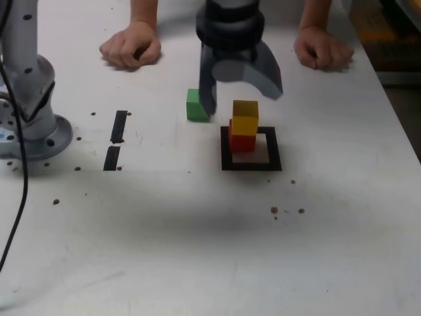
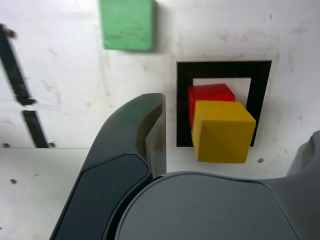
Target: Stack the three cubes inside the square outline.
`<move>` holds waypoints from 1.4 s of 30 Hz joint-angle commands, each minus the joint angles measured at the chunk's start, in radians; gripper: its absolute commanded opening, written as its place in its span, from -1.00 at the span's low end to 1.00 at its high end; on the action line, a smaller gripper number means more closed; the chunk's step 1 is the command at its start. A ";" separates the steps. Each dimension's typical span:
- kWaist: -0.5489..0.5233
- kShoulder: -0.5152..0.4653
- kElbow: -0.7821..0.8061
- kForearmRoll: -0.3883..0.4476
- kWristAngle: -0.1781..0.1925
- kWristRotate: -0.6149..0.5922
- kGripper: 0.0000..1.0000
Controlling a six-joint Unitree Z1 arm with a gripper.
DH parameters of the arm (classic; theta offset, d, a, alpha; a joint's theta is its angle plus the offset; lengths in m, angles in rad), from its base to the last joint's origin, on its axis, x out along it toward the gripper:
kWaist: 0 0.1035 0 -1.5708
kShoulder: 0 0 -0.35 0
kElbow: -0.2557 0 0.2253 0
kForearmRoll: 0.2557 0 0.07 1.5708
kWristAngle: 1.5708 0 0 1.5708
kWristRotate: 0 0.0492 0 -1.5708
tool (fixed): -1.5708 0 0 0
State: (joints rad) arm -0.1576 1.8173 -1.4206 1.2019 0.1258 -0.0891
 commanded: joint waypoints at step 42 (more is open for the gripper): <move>0.307 -0.098 0.334 -0.223 -0.069 0.401 0.94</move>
State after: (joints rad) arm 0.1454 1.7134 -1.0804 0.9828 0.0606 0.3059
